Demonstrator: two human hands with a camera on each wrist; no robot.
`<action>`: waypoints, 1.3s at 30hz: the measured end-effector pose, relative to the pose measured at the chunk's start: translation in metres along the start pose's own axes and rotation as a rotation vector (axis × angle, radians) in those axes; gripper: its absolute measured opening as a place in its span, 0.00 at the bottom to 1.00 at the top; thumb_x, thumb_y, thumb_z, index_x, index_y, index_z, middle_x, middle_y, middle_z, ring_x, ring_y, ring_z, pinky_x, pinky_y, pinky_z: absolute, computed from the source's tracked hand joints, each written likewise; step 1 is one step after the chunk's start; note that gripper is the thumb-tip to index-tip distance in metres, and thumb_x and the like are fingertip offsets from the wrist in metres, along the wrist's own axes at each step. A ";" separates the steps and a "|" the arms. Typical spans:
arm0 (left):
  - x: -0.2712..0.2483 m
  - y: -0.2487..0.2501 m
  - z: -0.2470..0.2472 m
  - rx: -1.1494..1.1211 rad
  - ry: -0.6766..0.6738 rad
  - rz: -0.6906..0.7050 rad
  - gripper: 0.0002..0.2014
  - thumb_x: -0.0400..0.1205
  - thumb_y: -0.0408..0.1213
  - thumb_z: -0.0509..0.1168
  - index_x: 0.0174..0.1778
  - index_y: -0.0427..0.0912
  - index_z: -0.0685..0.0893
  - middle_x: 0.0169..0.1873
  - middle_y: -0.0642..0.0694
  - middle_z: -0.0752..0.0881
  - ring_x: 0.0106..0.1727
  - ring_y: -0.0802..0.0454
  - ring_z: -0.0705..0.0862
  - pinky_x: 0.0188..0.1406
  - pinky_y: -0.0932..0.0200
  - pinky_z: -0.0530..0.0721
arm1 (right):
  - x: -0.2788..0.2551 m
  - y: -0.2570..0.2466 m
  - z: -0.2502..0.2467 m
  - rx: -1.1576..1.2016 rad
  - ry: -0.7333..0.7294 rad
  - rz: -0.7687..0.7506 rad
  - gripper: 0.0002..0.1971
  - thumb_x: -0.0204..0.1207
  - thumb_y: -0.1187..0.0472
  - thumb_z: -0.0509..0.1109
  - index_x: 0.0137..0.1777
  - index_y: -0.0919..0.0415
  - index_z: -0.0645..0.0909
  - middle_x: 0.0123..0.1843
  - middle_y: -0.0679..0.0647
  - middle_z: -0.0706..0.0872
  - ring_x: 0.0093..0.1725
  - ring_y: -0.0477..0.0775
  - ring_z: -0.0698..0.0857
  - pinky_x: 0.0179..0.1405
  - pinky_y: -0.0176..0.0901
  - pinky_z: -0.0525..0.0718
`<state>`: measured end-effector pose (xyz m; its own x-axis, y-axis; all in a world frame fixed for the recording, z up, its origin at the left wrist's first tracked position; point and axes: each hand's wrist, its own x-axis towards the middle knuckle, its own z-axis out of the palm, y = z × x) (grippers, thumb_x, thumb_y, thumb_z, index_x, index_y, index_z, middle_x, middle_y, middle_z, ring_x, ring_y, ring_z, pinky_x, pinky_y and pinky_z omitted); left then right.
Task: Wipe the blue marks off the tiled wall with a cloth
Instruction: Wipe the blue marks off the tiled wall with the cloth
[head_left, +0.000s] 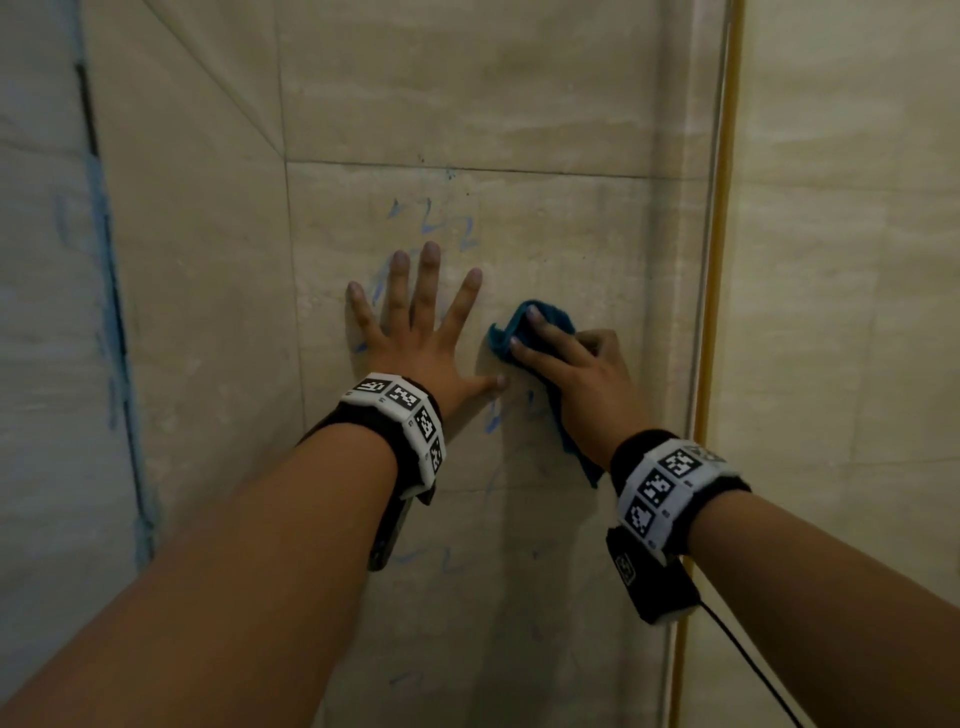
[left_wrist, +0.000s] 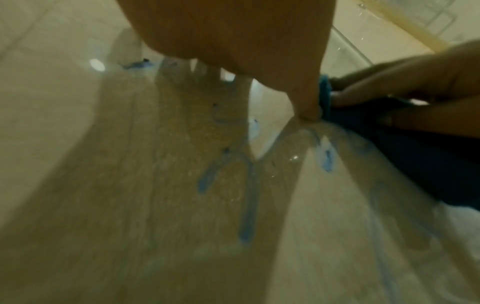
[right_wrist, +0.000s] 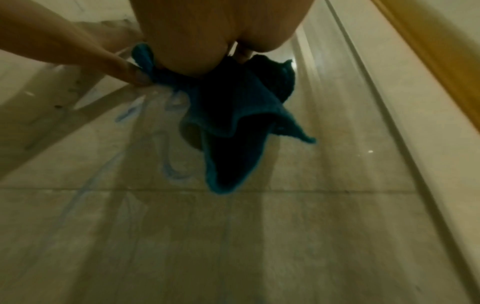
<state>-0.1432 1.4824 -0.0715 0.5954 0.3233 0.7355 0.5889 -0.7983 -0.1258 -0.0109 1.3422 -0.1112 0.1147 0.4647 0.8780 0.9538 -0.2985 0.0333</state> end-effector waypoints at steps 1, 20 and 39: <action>-0.001 0.001 -0.001 0.001 0.007 -0.001 0.54 0.70 0.79 0.50 0.70 0.59 0.15 0.76 0.44 0.18 0.79 0.38 0.23 0.73 0.23 0.32 | -0.007 0.001 0.002 -0.015 -0.004 -0.023 0.26 0.77 0.65 0.70 0.74 0.46 0.73 0.80 0.52 0.68 0.60 0.51 0.62 0.66 0.23 0.58; -0.041 -0.007 0.028 0.024 -0.097 0.039 0.61 0.64 0.82 0.53 0.70 0.58 0.13 0.69 0.46 0.11 0.67 0.41 0.10 0.71 0.23 0.28 | 0.002 -0.009 0.005 -0.079 0.020 -0.077 0.24 0.80 0.60 0.57 0.76 0.50 0.73 0.80 0.50 0.68 0.57 0.59 0.66 0.59 0.46 0.71; -0.041 -0.006 0.027 0.034 -0.118 0.039 0.60 0.65 0.83 0.49 0.70 0.56 0.13 0.70 0.44 0.12 0.70 0.39 0.12 0.71 0.22 0.30 | 0.013 -0.010 -0.004 -0.148 0.071 -0.079 0.27 0.77 0.70 0.67 0.75 0.54 0.74 0.79 0.55 0.71 0.52 0.68 0.74 0.40 0.48 0.75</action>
<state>-0.1563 1.4877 -0.1195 0.6769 0.3517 0.6466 0.5815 -0.7941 -0.1768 -0.0204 1.3483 -0.0985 0.0165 0.4328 0.9014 0.9072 -0.3856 0.1685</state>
